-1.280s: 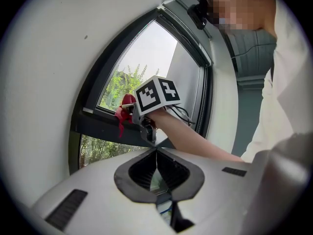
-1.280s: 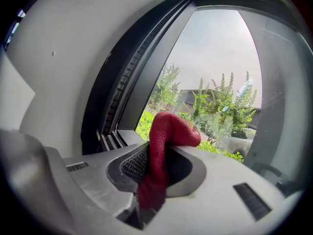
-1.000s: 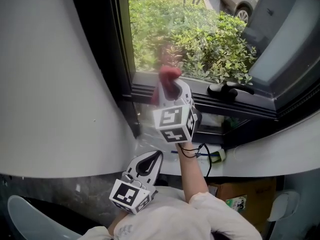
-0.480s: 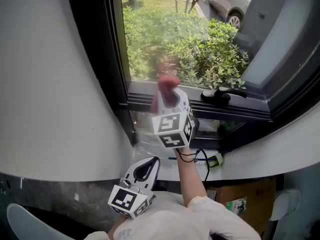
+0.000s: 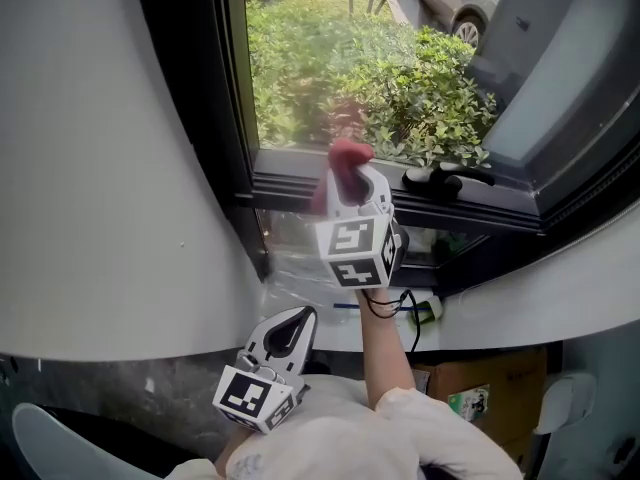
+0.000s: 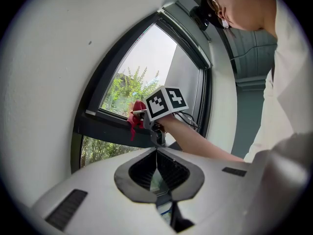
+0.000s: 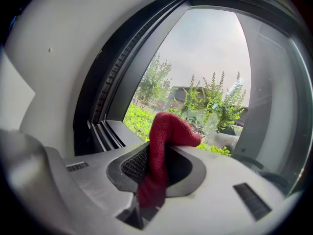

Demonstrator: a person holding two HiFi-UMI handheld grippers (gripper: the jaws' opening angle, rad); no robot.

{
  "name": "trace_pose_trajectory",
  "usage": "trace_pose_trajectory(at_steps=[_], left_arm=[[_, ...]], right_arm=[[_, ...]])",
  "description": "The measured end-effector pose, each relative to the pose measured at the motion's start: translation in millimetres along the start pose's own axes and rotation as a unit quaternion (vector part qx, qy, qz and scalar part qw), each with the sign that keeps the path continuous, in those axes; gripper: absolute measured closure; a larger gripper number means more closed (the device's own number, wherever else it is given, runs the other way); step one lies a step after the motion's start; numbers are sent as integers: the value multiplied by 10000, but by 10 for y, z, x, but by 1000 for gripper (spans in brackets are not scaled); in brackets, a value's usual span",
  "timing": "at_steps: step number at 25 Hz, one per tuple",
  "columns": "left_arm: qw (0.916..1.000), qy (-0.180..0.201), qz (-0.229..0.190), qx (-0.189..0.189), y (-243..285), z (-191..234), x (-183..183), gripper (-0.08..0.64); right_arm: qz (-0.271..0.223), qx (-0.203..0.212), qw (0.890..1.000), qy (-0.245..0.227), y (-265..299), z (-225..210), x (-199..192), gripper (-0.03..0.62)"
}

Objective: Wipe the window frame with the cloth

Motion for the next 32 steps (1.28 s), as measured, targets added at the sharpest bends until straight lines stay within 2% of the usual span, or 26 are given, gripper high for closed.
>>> trace_pose_trajectory(at_steps=[32], left_arm=[[9986, 119, 173, -491, 440, -298, -31, 549]], right_arm=[[85, -299, 9987, 411, -186, -642, -386, 508]])
Point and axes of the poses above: the fingertips, and each gripper's own axes: y forward along the fingers, z to its left, x out of its top, the point moved 7 cm from there along -y, backward along the fingers, and after that the axes turned 8 degrees about -x, right-handed, at the moved point
